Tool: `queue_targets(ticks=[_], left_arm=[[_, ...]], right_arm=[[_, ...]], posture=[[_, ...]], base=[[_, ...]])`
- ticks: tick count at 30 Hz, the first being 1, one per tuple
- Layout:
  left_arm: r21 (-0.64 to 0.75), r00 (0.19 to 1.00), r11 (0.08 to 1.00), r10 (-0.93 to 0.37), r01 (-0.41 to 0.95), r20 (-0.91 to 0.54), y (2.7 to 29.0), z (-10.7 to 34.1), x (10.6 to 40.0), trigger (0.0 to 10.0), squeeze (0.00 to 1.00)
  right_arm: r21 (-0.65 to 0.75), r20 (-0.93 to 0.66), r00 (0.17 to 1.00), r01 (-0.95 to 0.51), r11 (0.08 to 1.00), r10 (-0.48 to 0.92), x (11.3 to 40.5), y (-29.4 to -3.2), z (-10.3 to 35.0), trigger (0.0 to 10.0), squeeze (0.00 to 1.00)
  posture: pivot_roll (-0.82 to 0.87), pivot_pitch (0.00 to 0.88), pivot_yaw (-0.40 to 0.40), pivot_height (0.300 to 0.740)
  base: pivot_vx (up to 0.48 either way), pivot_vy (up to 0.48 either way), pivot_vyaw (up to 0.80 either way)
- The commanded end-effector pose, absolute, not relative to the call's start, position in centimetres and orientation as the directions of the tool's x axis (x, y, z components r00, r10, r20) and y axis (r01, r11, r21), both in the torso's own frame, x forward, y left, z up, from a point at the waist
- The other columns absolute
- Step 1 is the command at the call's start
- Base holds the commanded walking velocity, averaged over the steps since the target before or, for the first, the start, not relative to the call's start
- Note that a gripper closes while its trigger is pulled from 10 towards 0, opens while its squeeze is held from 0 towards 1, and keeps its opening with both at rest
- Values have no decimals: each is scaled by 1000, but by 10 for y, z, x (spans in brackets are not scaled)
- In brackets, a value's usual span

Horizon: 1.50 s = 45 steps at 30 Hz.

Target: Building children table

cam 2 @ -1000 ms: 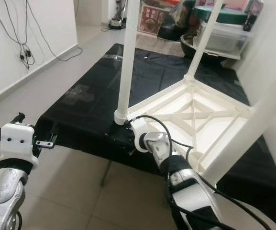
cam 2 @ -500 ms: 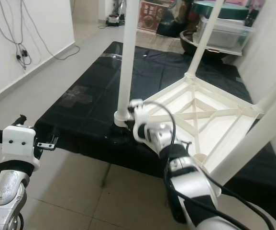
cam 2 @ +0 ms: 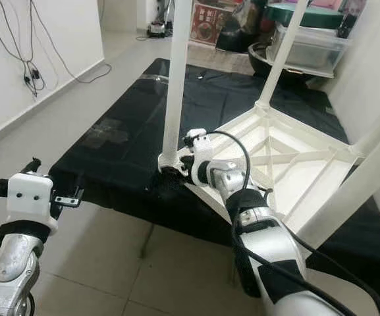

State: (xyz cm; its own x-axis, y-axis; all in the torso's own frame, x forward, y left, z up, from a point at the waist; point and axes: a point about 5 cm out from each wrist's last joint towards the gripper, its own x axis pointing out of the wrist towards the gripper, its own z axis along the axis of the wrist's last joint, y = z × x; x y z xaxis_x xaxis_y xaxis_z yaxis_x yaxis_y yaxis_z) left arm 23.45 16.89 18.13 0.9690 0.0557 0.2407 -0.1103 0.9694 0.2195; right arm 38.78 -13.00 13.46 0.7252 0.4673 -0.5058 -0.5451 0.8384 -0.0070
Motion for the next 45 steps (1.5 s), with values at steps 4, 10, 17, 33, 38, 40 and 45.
queue_targets(ticks=[4,10,17,33,38,40,45], left_arm=[[222,969,969,51,-106,240,168,179,234,10000,0],[222,969,969,52,-107,241,167,179,234,10000,0],[229,970,968,43,-100,241,165,178,237,10000,0],[231,969,966,59,-116,239,166,176,237,10000,0],[232,970,966,59,-115,237,167,175,238,10000,0],[232,970,966,56,-112,235,167,174,239,10000,0],[230,971,967,55,-110,234,166,174,239,10000,0]], right_arm=[[-42,-527,728,-538,842,439,388,-126,131,10000,0],[-65,-566,698,-569,820,439,384,-120,123,10000,0],[-89,-609,670,-590,803,425,378,-111,109,0,0],[-513,-505,451,-843,164,736,369,-89,141,0,0],[-600,-548,361,-798,-54,755,361,-89,144,0,0],[-631,-578,338,-762,-144,743,361,-90,150,0,0],[-647,-584,376,-751,-132,719,368,-88,159,0,0]], posture=[[131,0,-149,740],[123,0,-147,740],[127,0,-152,740],[134,0,-156,740],[129,0,-154,740],[129,0,-154,740],[125,0,-156,740]], base=[[0,0,0],[0,0,0],[0,0,0],[0,0,0],[0,0,0],[0,0,0],[0,0,0]])
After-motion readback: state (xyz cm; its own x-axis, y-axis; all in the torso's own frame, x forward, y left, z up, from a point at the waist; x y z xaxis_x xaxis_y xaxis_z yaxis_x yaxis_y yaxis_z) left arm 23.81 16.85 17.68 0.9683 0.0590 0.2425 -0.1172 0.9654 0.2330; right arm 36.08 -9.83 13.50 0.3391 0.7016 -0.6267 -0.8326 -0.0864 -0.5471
